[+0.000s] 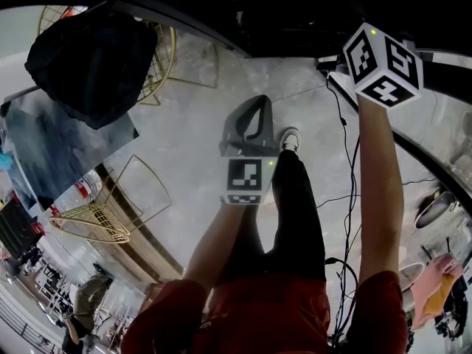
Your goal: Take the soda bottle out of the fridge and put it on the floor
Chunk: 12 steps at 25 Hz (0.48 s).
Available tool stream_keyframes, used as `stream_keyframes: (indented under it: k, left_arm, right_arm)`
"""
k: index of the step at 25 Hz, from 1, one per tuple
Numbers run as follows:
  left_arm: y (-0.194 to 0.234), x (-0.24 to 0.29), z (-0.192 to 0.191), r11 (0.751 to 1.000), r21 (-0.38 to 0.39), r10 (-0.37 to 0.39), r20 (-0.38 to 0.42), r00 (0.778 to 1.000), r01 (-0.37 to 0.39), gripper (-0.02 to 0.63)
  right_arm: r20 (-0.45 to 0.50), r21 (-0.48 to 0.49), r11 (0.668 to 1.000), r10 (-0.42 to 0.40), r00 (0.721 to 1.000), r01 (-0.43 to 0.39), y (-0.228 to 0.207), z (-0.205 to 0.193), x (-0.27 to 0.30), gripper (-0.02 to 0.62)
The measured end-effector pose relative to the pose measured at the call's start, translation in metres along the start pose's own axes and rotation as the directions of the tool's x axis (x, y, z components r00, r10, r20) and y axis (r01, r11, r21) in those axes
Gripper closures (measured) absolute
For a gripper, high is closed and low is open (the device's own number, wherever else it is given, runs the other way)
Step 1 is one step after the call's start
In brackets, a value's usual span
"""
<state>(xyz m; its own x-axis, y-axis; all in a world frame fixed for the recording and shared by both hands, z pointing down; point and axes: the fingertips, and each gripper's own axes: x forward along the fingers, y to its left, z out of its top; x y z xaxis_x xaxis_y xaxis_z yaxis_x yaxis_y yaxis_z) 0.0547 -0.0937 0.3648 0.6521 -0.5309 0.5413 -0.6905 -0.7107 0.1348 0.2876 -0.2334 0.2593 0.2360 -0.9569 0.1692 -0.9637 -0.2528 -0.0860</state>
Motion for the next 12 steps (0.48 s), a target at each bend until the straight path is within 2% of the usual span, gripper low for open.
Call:
stream_keyframes:
  k: [12]
  left_arm:
    - [-0.01,0.003,0.0,1.0,0.005,-0.022,0.001,1.0,0.022,0.606]
  right_arm:
    - [-0.028,-0.053,0.998,0.03,0.999,-0.032,-0.001,0.008,0.04,0.265]
